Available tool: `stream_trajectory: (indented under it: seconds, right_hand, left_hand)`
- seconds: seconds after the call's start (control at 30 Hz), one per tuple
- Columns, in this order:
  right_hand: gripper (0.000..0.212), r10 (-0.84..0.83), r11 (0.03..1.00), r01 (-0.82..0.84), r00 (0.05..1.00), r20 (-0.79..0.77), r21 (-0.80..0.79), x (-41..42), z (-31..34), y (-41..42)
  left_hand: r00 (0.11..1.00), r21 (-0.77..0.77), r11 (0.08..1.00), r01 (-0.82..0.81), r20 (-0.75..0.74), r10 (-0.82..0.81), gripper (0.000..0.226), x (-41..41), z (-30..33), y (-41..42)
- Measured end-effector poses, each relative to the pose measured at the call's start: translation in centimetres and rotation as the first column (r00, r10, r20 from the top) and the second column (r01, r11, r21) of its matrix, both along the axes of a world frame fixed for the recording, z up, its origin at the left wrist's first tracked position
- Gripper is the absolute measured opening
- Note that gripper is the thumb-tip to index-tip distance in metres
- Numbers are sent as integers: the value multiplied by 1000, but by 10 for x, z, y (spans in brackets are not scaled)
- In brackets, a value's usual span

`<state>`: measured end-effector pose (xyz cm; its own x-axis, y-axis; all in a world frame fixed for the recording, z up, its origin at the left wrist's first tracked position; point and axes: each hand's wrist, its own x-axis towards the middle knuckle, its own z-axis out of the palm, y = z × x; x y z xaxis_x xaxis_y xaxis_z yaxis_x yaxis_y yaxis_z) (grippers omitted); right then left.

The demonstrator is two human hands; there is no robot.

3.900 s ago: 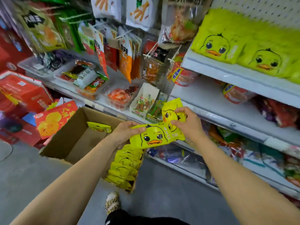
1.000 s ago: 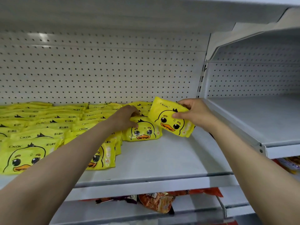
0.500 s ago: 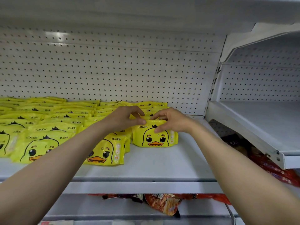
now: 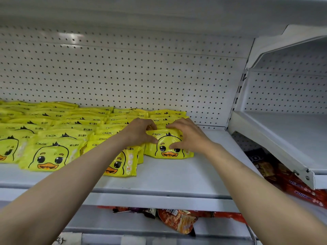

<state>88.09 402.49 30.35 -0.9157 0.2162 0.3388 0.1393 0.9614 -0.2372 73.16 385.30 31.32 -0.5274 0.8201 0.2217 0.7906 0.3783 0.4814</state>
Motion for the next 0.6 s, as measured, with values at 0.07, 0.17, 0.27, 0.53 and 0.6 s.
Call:
stream_trajectory:
  seconds: [0.07,0.17,0.27,0.53,0.6]
  right_hand:
    - [79,-3,1000,3,1000,4,30,1,-2,-1]
    - [78,-23,997,22,1000,17,68,1,-3,-5]
    - [78,-59,993,53,997,53,104,1,-1,-11]
    - [70,-209,961,164,958,198,222,-7,25,-37]
    - [63,-233,959,197,957,172,203,-10,37,-50]
  left_hand:
    - [1000,-8,1000,-21,-15,20,55,1,0,1]
    - [997,-27,998,-61,-48,60,54,6,0,2]
    - [989,-47,993,-109,-103,104,54,15,-1,2]
    - [946,-8,965,-261,-202,254,57,40,3,-17]
    - [934,23,954,-299,-198,298,57,42,7,-32]
